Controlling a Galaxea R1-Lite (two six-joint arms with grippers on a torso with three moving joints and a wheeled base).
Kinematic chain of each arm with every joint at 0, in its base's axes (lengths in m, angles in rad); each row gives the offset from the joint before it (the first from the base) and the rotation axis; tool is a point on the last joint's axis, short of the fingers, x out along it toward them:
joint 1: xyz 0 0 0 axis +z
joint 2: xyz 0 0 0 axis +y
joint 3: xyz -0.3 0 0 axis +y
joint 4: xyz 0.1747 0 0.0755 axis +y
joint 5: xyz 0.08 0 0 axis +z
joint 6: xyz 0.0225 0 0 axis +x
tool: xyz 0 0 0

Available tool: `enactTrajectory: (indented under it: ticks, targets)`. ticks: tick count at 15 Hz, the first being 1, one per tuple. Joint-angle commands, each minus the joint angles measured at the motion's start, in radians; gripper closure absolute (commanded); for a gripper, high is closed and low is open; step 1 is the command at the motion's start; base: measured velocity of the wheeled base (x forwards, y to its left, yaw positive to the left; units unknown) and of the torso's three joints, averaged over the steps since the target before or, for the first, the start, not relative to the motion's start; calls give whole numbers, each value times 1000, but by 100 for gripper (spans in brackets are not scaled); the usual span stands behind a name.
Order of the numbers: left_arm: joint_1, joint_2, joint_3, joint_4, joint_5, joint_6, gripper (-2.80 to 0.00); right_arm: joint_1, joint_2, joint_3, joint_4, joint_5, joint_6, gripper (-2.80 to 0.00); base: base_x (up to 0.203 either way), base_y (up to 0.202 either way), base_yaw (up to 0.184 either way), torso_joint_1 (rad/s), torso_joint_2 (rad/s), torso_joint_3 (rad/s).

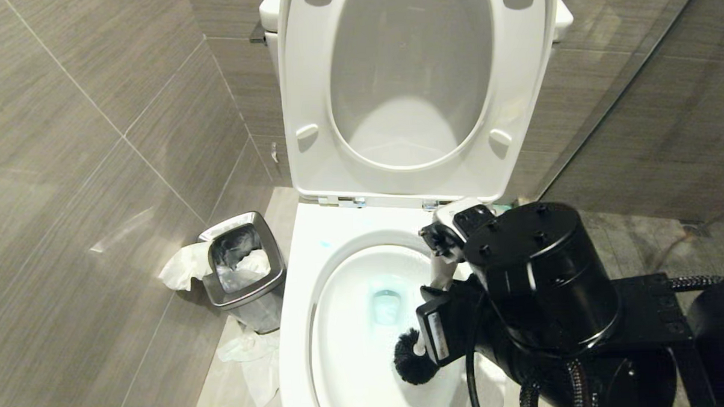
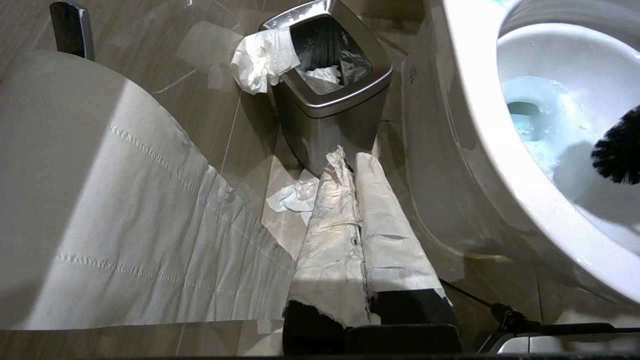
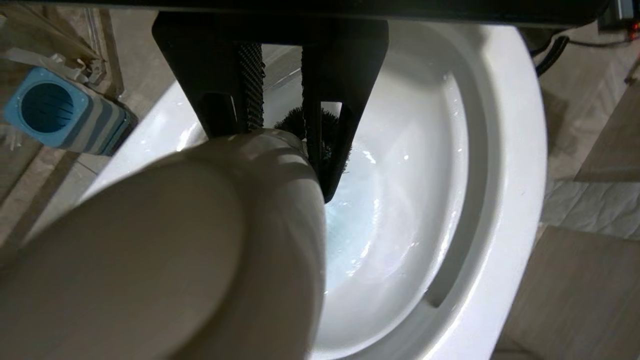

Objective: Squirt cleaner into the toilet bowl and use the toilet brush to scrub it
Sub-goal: Scrub the toilet bowl

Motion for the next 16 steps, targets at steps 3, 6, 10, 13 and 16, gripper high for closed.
enactTrajectory:
  ticks: [3, 6, 10, 13, 16]
  targets:
    - [0, 0, 2, 0, 0, 0, 0, -110, -26, -2, -1, 21, -5, 0, 0, 0, 0, 0, 0, 0]
    - [0, 0, 2, 0, 0, 0, 0, -197, -2, -13, -4, 52, -19, 0, 0, 0, 0, 0, 0, 0]
    - [0, 0, 2, 0, 0, 0, 0, -251, 97, -123, -7, 62, -21, 0, 0, 0, 0, 0, 0, 0]
    - [0, 0, 2, 2, 0, 0, 0, -256, 181, -249, -6, 61, -30, 0, 0, 0, 0, 0, 0, 0]
    - [0, 0, 2, 0, 0, 0, 0, -250, 248, -361, -4, 63, -50, 0, 0, 0, 0, 0, 0, 0]
